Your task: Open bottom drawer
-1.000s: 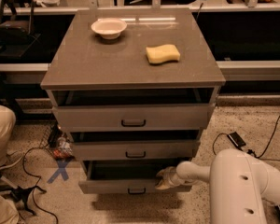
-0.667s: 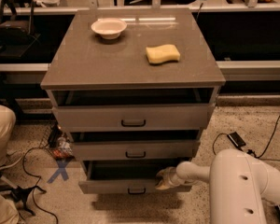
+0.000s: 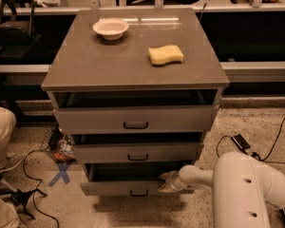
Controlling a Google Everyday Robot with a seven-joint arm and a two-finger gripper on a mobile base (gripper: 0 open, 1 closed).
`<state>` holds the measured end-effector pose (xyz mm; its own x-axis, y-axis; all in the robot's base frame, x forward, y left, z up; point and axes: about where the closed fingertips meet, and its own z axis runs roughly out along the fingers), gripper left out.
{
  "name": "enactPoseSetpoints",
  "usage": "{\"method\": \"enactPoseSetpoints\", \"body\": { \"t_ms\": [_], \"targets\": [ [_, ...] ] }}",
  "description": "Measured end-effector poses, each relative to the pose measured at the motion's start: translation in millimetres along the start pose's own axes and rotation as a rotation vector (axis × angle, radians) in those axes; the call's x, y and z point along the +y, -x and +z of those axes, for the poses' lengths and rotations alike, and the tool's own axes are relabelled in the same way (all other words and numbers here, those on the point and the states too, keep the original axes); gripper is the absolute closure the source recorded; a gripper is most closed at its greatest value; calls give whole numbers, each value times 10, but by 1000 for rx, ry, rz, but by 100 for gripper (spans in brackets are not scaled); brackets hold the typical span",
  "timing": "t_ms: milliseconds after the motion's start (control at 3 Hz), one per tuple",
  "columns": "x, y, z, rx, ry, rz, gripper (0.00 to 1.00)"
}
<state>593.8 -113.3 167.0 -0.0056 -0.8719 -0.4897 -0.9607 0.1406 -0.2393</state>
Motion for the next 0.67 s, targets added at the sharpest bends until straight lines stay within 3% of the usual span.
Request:
{"method": "enactPoseSetpoints", "body": {
  "t_ms": [333,667],
  "targets": [
    [17,8,15,-1,3,0,5],
    [26,12,22,-2,5,0,0]
  ]
}}
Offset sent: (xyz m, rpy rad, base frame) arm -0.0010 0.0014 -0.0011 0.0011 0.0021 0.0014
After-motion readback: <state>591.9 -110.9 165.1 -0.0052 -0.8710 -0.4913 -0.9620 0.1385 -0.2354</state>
